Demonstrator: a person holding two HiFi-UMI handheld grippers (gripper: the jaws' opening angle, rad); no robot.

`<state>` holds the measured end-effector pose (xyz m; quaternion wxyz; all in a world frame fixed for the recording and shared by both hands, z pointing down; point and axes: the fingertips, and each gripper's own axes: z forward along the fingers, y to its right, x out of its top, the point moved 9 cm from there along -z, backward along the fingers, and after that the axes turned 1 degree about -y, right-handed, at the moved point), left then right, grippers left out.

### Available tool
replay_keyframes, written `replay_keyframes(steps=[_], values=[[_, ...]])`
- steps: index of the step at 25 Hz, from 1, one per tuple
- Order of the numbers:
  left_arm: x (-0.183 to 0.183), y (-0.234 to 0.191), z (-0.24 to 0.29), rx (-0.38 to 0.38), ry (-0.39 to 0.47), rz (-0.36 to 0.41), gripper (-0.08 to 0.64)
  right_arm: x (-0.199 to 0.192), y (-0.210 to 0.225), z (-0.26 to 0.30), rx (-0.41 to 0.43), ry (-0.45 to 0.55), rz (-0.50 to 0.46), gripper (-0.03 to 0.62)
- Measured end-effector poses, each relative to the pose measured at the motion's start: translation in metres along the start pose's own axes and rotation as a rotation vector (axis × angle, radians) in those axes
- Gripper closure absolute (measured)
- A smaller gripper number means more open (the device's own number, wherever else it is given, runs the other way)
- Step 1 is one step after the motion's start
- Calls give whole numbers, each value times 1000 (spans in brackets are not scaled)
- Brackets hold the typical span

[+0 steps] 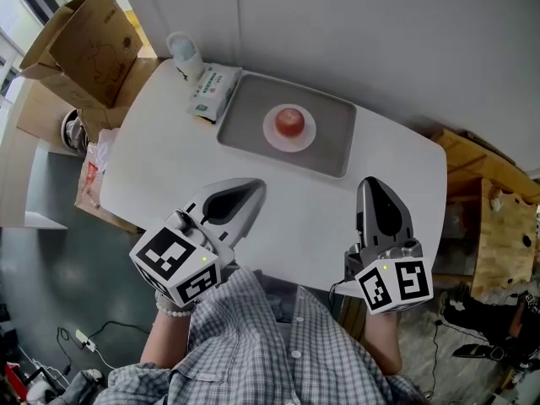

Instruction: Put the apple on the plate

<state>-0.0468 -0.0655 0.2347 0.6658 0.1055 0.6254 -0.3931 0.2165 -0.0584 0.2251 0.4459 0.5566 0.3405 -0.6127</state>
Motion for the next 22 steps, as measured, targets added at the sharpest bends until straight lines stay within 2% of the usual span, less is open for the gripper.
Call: replay_keyframes(steps=[22], values=[[-7,-9,-3,-7,-35,-28,552,-12,-8,9,15,-52,14,565]])
